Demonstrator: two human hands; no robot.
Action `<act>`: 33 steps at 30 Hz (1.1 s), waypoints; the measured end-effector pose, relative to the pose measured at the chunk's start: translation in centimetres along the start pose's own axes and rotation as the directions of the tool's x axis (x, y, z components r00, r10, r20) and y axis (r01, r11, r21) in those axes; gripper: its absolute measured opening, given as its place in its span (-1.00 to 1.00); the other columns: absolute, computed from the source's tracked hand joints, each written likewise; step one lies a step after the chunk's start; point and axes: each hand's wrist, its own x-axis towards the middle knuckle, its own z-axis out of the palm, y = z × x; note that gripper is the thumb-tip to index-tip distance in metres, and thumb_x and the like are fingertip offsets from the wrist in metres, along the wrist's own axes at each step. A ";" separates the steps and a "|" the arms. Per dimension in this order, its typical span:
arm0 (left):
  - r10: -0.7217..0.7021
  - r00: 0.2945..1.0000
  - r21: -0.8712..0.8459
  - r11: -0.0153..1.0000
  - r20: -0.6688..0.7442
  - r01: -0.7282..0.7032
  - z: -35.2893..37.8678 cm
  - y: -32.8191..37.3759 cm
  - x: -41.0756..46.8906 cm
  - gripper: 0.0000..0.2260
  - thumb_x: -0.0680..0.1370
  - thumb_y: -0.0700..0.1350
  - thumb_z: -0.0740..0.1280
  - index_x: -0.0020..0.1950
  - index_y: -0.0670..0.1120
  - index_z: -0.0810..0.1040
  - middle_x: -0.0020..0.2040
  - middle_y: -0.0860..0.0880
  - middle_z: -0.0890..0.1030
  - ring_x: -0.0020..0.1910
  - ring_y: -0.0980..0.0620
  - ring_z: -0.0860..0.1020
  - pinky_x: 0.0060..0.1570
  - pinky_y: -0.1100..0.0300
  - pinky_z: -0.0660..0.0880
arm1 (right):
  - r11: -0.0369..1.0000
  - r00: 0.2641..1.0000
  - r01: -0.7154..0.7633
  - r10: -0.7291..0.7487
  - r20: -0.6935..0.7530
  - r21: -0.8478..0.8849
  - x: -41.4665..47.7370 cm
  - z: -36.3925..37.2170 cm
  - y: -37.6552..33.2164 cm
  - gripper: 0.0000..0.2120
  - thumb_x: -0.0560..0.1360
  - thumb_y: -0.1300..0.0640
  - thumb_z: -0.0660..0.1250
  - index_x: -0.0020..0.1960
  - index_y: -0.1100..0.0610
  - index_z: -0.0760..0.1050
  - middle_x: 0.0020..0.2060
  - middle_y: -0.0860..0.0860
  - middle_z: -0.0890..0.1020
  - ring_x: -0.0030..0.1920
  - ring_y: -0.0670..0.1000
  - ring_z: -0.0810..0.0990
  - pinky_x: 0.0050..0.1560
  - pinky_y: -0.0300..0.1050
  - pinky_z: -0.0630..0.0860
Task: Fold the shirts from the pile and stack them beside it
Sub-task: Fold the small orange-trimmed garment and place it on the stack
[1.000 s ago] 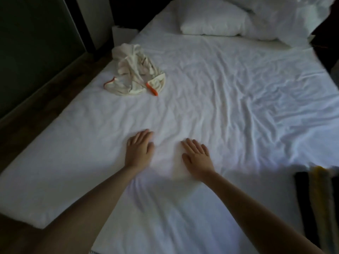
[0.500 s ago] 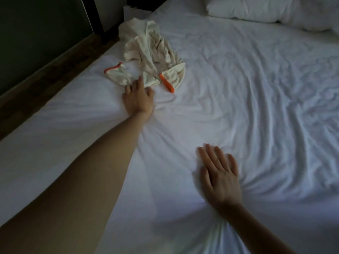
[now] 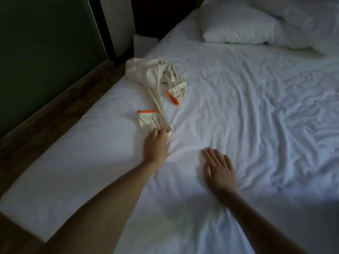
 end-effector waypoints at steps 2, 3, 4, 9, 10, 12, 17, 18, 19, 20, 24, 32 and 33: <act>0.029 1.000 -0.032 0.999 0.011 -0.029 -1.2 0.9 -3.3 -0.91 0.47 -0.15 0.27 -0.14 -0.14 0.55 -0.23 -0.18 0.52 -0.37 -0.22 0.52 -0.47 0.10 0.40 | 0.999 0.997 -0.037 0.035 0.065 0.036 -1.5 -0.7 -0.4 -0.47 0.48 0.01 -0.02 0.36 0.12 0.44 0.32 0.04 0.49 0.30 0.11 0.49 0.30 -0.08 0.11; 0.036 0.999 -0.059 0.998 0.006 -0.035 -1.8 1.4 -4.9 -0.89 0.47 -0.14 0.26 -0.15 -0.13 0.55 -0.24 -0.16 0.52 -0.39 -0.20 0.53 -0.50 0.13 0.38 | 0.998 0.994 -0.051 0.046 0.097 0.047 -2.5 -1.0 -0.6 -0.39 0.47 -0.05 -0.11 0.43 0.09 0.34 0.40 0.02 0.39 0.39 0.07 0.39 0.35 -0.12 0.03; 0.039 0.999 -0.084 0.996 -0.004 -0.039 -2.4 2.0 -6.3 -0.87 0.48 -0.11 0.25 -0.15 -0.13 0.56 -0.26 -0.15 0.53 -0.40 -0.19 0.53 -0.52 0.15 0.36 | 0.997 0.988 -0.064 0.056 0.145 0.053 -3.6 -1.4 -0.7 -0.31 0.43 -0.12 -0.23 0.49 0.04 0.20 0.47 -0.03 0.25 0.47 0.01 0.23 0.39 -0.15 -0.06; -0.047 0.988 -0.328 0.940 0.149 0.094 -4.7 6.2 -13.1 -0.58 0.50 0.11 0.06 -0.04 -0.13 0.60 -0.10 -0.16 0.59 -0.16 -0.18 0.59 -0.26 0.11 0.49 | 0.955 0.909 -0.249 0.172 0.379 0.164 -8.3 -3.1 -1.4 -0.48 0.58 -0.09 -0.19 0.53 -0.04 0.03 0.53 -0.11 0.05 0.52 -0.09 -0.02 0.43 -0.21 -0.12; -0.049 0.965 -0.392 0.907 0.257 0.151 -5.3 7.2 -14.4 -0.50 0.48 0.16 0.03 0.02 -0.13 0.61 -0.01 -0.16 0.60 -0.05 -0.16 0.59 -0.11 0.08 0.50 | 0.920 0.890 -0.319 0.207 0.407 0.230 -8.8 -4.0 -1.9 -0.52 0.62 -0.03 -0.20 0.52 -0.01 0.07 0.52 -0.08 0.11 0.52 -0.06 0.05 0.42 -0.20 -0.08; 0.033 0.907 -0.513 0.833 0.420 0.207 -6.1 8.8 -17.5 -0.48 0.47 0.19 0.06 0.09 -0.13 0.61 0.12 -0.10 0.61 0.12 -0.07 0.55 0.12 0.11 0.46 | 0.630 0.827 -0.551 0.325 0.459 0.547 -9.7 -5.9 -2.7 -0.56 0.65 -0.04 -0.20 0.42 0.02 0.25 0.38 -0.02 0.36 0.41 0.00 0.27 0.39 -0.12 0.09; 0.290 0.737 -0.589 0.788 0.611 0.178 -7.3 13.1 -24.7 -0.77 0.52 0.00 0.33 -0.03 -0.14 0.64 -0.04 0.01 0.63 0.01 0.13 0.55 0.07 0.33 0.36 | 0.405 0.786 -0.612 0.214 0.581 0.679 -11.3 -9.5 -4.0 -0.78 0.62 0.02 0.14 0.17 0.11 0.42 0.12 0.05 0.51 0.11 0.04 0.47 0.12 -0.09 0.39; 0.337 0.714 -0.605 0.782 0.614 0.151 -7.6 13.7 -25.6 -0.78 0.52 -0.02 0.36 -0.05 -0.18 0.63 -0.06 -0.04 0.63 -0.02 0.13 0.55 0.06 0.37 0.35 | 0.500 0.779 -0.600 0.185 0.600 0.625 -11.8 -9.3 -4.1 -0.74 0.59 0.03 0.20 0.23 0.11 0.39 0.15 0.06 0.52 0.11 0.04 0.50 0.11 -0.08 0.43; 0.372 0.698 -0.618 0.776 0.612 0.128 -8.0 14.2 -26.4 -0.78 0.52 -0.05 0.37 -0.06 -0.21 0.62 -0.06 -0.08 0.64 -0.04 0.15 0.55 0.05 0.39 0.34 | 0.597 0.769 -0.576 0.165 0.617 0.558 -12.5 -9.3 -4.3 -0.70 0.58 0.03 0.23 0.26 0.10 0.37 0.14 0.05 0.53 0.11 0.03 0.51 0.09 -0.10 0.45; 0.378 0.674 -0.613 0.777 0.635 0.142 -8.4 14.4 -26.7 -0.79 0.52 -0.07 0.37 -0.06 -0.22 0.62 -0.08 -0.09 0.64 -0.10 0.23 0.53 0.01 0.42 0.34 | 0.652 0.770 -0.550 0.152 0.620 0.522 -13.2 -9.1 -4.4 -0.72 0.57 0.04 0.22 0.25 0.09 0.37 0.09 0.03 0.53 0.07 0.02 0.52 0.03 -0.15 0.45; 0.362 0.607 -0.588 0.778 0.707 0.221 -9.6 14.0 -24.8 -0.83 0.53 -0.18 0.35 -0.08 -0.30 0.62 -0.21 -0.01 0.61 -0.29 0.42 0.46 -0.15 0.53 0.30 | 0.485 0.815 -0.568 0.215 0.538 0.666 -15.5 -9.6 -3.8 -0.83 0.60 0.23 0.15 -0.10 0.17 0.48 -0.29 0.03 0.52 -0.32 -0.02 0.47 -0.32 -0.27 0.38; -0.361 0.616 -0.509 0.352 0.700 0.785 -8.2 9.3 -16.5 -0.83 0.53 -0.15 0.34 0.11 -0.13 0.52 -0.04 -0.16 0.61 -0.13 -0.09 0.58 -0.28 0.20 0.48 | 0.260 0.831 -0.554 0.112 0.546 0.791 -16.5 -15.3 0.6 -0.77 0.60 0.29 0.14 -0.15 0.29 0.52 -0.41 0.10 0.63 -0.52 -0.09 0.55 -0.49 -0.30 0.44; -0.402 0.569 -0.546 0.185 0.717 0.817 -8.0 9.0 -15.6 -0.85 0.53 -0.15 0.34 0.09 -0.12 0.50 -0.10 -0.12 0.60 -0.21 -0.03 0.56 -0.37 0.24 0.49 | 0.253 0.817 -0.564 0.035 0.575 0.786 -16.6 -16.2 0.5 -0.75 0.60 0.28 0.12 -0.15 0.30 0.52 -0.42 0.07 0.64 -0.46 -0.09 0.59 -0.44 -0.31 0.47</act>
